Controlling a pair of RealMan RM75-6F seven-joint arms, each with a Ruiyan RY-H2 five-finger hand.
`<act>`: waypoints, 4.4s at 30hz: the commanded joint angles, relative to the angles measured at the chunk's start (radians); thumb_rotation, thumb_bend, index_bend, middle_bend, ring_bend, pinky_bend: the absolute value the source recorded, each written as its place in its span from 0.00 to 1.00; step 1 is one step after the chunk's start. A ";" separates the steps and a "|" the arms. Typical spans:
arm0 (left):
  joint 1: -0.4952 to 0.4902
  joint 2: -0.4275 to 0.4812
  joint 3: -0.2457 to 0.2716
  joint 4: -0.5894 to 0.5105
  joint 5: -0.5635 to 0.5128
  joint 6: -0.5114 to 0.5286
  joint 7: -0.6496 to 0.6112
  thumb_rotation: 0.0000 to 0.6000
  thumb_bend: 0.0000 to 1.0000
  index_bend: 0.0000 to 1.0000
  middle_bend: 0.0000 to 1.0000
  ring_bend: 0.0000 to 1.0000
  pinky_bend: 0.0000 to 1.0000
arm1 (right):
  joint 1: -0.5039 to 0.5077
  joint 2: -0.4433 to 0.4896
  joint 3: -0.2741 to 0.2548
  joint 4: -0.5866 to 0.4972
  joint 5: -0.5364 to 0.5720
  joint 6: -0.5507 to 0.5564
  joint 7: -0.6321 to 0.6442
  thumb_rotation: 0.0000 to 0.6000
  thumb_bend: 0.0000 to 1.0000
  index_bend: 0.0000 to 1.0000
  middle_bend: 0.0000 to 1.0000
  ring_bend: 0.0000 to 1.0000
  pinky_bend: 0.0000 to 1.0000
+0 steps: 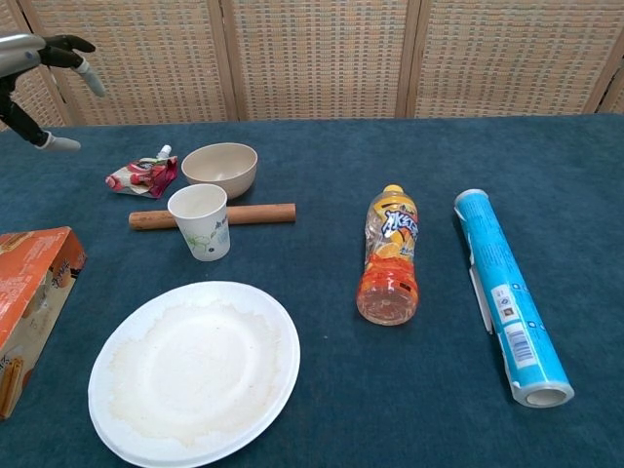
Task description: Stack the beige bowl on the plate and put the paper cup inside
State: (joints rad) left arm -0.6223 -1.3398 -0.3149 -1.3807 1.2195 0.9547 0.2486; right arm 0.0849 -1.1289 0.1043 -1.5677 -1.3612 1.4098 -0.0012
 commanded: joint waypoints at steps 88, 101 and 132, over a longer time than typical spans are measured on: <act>-0.189 -0.050 0.078 0.035 -0.034 -0.033 0.015 1.00 0.54 0.66 0.00 0.00 0.00 | -0.022 0.004 0.037 0.067 0.026 0.001 0.135 1.00 0.18 0.00 0.00 0.00 0.00; -0.053 0.288 0.171 -0.479 0.105 0.057 0.010 1.00 0.54 0.66 0.00 0.00 0.00 | -0.043 0.023 0.030 0.020 -0.014 0.063 0.117 1.00 0.18 0.00 0.00 0.00 0.00; -0.014 0.123 0.355 -0.484 0.265 -0.051 0.152 1.00 0.54 0.66 0.00 0.00 0.00 | -0.055 0.036 0.037 0.018 -0.018 0.083 0.155 1.00 0.18 0.00 0.00 0.00 0.00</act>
State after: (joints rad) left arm -0.6340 -1.2001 0.0316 -1.8772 1.4918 0.9163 0.3861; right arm 0.0305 -1.0925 0.1412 -1.5499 -1.3790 1.4923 0.1531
